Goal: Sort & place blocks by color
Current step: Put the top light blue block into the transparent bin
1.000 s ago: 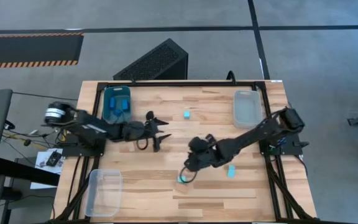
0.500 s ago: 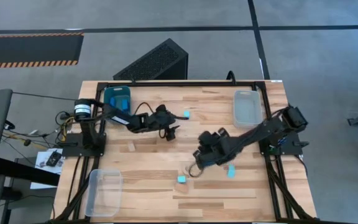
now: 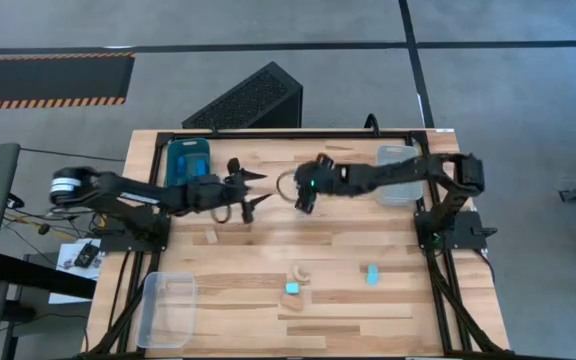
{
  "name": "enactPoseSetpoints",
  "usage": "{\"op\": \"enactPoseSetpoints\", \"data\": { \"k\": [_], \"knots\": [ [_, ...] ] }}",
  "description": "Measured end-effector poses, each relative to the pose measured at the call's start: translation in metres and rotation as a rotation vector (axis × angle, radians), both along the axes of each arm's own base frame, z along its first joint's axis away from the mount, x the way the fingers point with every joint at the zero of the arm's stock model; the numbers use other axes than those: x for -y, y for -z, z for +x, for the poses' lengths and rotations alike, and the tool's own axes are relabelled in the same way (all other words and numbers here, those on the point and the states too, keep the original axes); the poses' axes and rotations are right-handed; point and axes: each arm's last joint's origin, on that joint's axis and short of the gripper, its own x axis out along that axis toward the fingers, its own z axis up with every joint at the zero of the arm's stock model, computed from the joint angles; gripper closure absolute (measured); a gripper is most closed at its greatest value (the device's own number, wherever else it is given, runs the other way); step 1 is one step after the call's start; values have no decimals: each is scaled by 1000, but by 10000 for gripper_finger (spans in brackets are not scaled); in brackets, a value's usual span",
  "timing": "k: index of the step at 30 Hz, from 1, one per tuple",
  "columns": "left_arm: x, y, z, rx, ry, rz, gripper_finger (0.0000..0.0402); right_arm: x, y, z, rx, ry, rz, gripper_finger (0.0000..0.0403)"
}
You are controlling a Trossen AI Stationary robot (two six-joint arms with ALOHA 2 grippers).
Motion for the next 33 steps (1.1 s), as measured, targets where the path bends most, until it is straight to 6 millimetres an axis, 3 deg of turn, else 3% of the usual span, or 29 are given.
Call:
{"op": "enactPoseSetpoints", "data": {
  "k": [4, 8, 15, 22, 28, 33],
  "knots": [
    [2, -10, -18, 69, 18, 38, 152, 29, 3, -5, -4, -90, 73, 186],
    [-3, -12, -25, 86, -8, 43, 152, 43, 26, -5, -84, -167, 75, 181],
    [-18, -9, -28, 60, -78, 55, 152, 55, 66, 3, -199, -222, 39, 128],
    [-28, -8, -31, 49, -129, 52, 152, 66, 74, 2, -215, -241, 57, 112],
    [-30, -3, -32, 13, -145, 4, 152, 73, 74, -3, -195, -245, 130, 140],
    [-28, -1, -33, 0, -170, -36, 152, 73, 74, -3, -172, -252, 178, 210]
  ]
}}
